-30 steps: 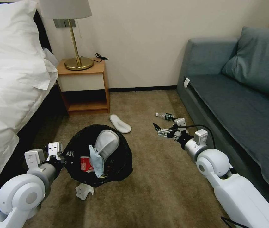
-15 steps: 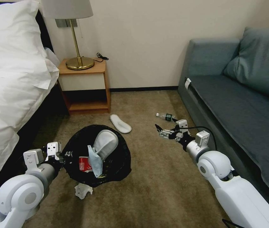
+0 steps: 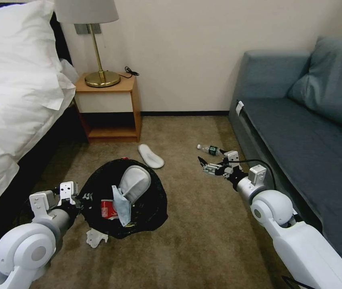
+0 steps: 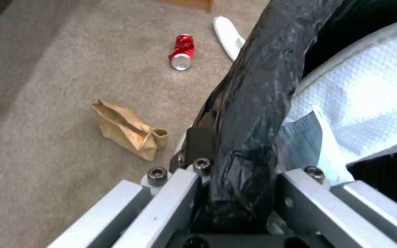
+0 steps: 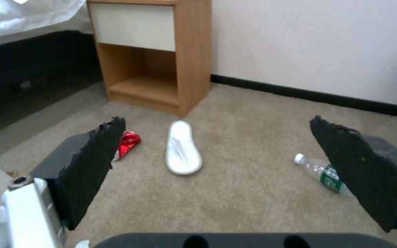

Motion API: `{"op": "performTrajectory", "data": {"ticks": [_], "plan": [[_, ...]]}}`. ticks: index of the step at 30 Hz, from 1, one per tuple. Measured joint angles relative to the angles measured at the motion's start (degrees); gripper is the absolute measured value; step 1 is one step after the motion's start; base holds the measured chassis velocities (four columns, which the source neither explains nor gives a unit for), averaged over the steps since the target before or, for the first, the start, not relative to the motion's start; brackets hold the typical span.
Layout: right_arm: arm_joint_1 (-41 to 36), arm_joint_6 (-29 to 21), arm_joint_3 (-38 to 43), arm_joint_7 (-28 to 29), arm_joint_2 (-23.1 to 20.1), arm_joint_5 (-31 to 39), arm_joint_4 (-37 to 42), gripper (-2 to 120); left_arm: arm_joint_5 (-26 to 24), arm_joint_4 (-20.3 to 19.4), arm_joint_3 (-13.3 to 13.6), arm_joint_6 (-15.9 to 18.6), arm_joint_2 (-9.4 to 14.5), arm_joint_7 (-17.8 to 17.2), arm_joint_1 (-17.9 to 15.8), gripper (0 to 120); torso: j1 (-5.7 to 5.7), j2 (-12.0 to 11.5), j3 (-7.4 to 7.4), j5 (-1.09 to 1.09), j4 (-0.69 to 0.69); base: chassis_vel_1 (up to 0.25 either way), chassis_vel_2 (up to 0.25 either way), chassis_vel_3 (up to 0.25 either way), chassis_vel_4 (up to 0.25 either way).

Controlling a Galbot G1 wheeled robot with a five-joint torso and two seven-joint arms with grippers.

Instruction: Pick up the trash bin, then pick up the garbage on the floor and place it into the trash bin.

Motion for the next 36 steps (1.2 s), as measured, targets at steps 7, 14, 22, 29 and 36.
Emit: {"op": "performTrajectory", "data": {"ticks": [7,14,22,29,36], "plan": [[0.0,0.0,-0.1,-0.2,-0.1,0.0,-0.3,100,0.2,-0.2,-0.1,0.0,-0.3,0.0,0.3,2,0.00,0.0,0.00,0.02,0.00,-0.031,-0.036,0.213,0.196],[-0.4,0.0,-0.3,-0.1,-0.1,-0.1,-0.5,100,1.2,-0.2,-0.2,0.0,-0.4,0.3,0.4,2,0.00,0.0,0.00,0.01,0.02,-0.007,-0.005,0.220,0.219],[-1.3,-0.2,-0.4,0.0,-0.2,-0.1,-0.8,100,1.4,-0.6,-0.5,0.0,-0.4,0.2,0.4,2,0.00,0.0,0.00,0.00,0.00,-0.002,0.012,0.075,0.082],[-2.2,-0.4,-0.4,-1.0,-0.6,-0.1,-0.7,100,1.1,-0.6,-1.6,0.0,-0.2,0.2,0.2,2,0.00,0.0,0.00,0.01,0.00,0.000,0.000,0.000,0.000],[-2.5,-0.7,-0.4,-1.8,-0.8,-0.2,-0.7,100,1.0,-0.9,-3.0,0.0,-0.1,-0.1,0.2,2,-0.01,0.0,0.00,0.01,0.01,0.000,0.000,0.000,0.000]]}}
